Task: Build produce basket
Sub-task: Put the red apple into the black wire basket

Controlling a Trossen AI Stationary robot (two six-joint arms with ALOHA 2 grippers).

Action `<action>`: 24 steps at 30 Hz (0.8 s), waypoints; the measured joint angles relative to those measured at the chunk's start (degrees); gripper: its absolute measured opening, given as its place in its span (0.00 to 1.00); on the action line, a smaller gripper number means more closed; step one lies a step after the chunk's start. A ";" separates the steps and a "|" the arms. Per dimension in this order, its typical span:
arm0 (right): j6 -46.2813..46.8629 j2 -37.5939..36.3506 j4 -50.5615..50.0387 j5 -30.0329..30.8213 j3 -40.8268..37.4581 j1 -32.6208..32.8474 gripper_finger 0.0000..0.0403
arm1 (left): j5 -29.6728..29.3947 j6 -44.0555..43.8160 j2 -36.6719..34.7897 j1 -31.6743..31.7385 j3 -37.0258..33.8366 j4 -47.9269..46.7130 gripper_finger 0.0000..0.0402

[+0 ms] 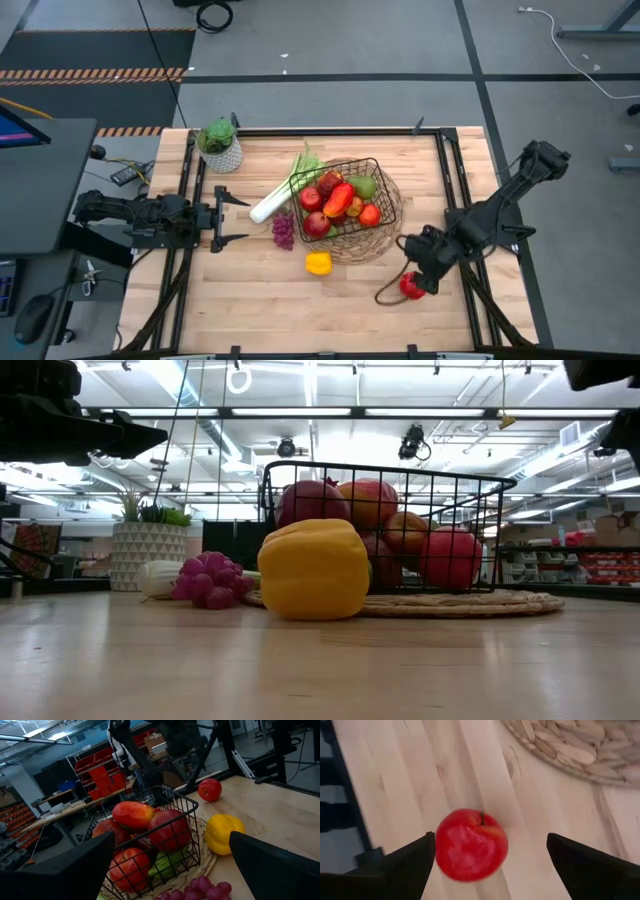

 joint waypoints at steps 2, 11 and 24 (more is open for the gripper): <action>-0.95 1.85 1.03 2.48 -0.01 1.83 0.95 | 0.00 0.00 0.02 -0.01 -0.01 0.00 1.00; -3.98 7.47 4.97 3.29 -0.03 6.10 0.92 | 0.00 0.00 0.01 -0.01 -0.01 0.01 1.00; -26.43 7.43 7.76 0.56 -0.56 8.73 0.94 | 0.00 0.00 0.00 0.01 -0.01 0.00 1.00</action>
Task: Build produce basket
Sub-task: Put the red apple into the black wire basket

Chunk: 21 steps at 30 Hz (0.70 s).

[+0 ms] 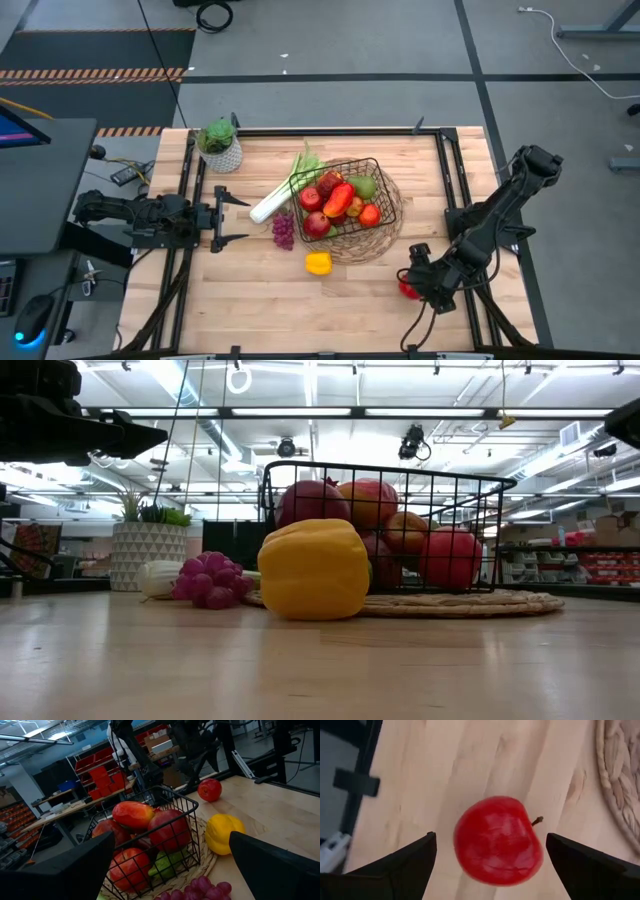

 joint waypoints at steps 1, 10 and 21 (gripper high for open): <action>-1.47 0.00 0.50 -0.03 -0.50 0.00 0.94 | 0.02 0.00 0.00 -0.01 0.00 0.00 1.00; -11.09 0.00 4.59 -1.52 -6.39 0.37 0.94 | 0.02 0.00 0.02 -0.02 0.00 0.00 1.00; -13.50 0.00 10.15 -1.43 -10.58 0.35 0.94 | 0.01 0.00 0.02 -0.01 0.00 0.00 1.00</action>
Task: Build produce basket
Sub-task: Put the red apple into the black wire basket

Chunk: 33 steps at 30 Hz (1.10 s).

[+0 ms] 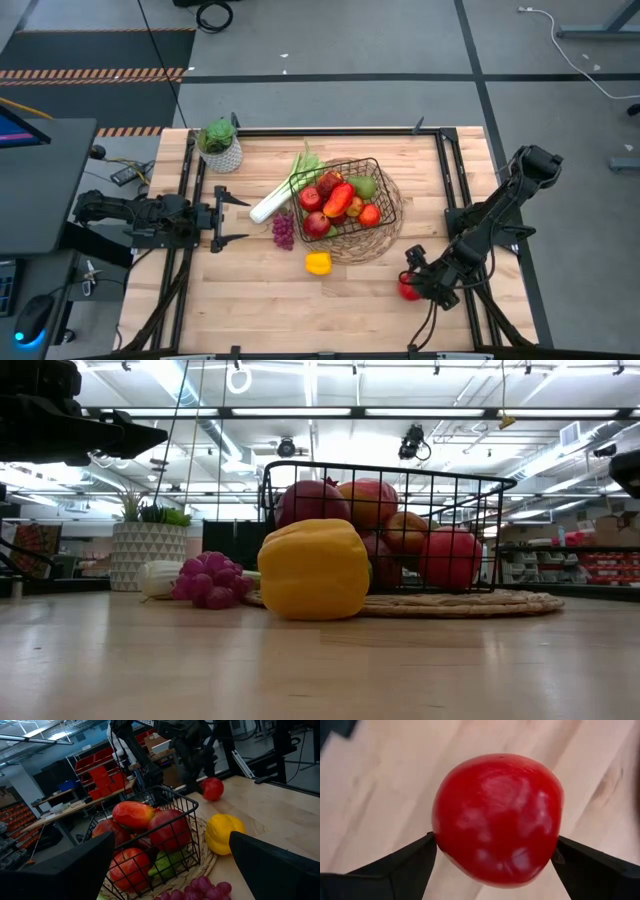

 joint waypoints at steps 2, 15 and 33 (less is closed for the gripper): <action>0.19 0.01 2.07 0.73 0.00 0.00 0.93 | -0.01 0.00 0.01 0.00 0.00 0.01 1.00; 9.30 0.00 4.92 6.64 0.00 -0.13 0.77 | 0.02 0.00 -0.02 -0.01 0.00 0.00 1.00; 1.47 -7.22 -5.07 7.91 17.41 -17.76 0.78 | 0.01 0.00 0.00 -0.01 0.02 0.00 1.00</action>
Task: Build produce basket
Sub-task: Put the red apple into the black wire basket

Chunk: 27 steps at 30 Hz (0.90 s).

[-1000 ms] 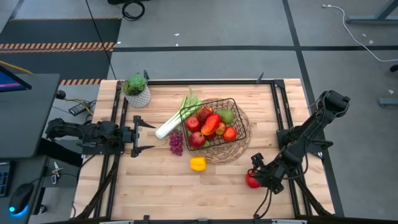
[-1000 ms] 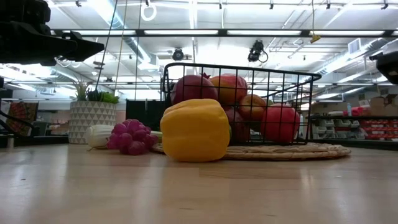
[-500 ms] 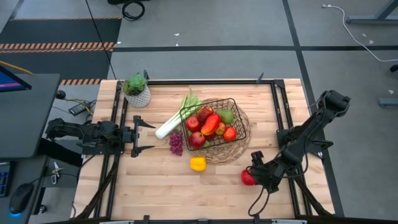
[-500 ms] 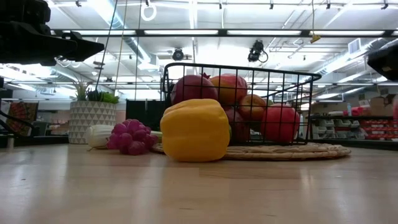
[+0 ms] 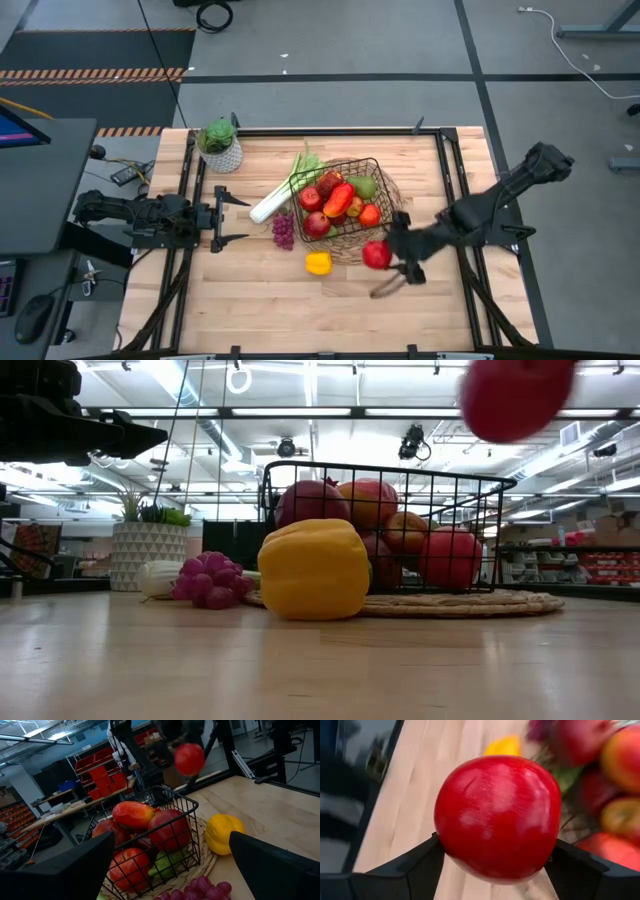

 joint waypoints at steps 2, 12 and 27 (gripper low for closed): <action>0.13 -0.70 -0.36 -0.04 2.07 -3.24 0.78 | -0.01 0.00 -0.02 0.00 -0.01 0.01 1.00; 1.88 0.51 -3.01 -11.69 14.53 -23.23 0.78 | -0.02 0.00 -0.01 0.01 -0.02 0.00 1.00; 32.47 3.41 5.24 -40.41 19.79 -41.68 0.78 | -0.02 0.00 -0.01 0.00 -0.01 0.00 1.00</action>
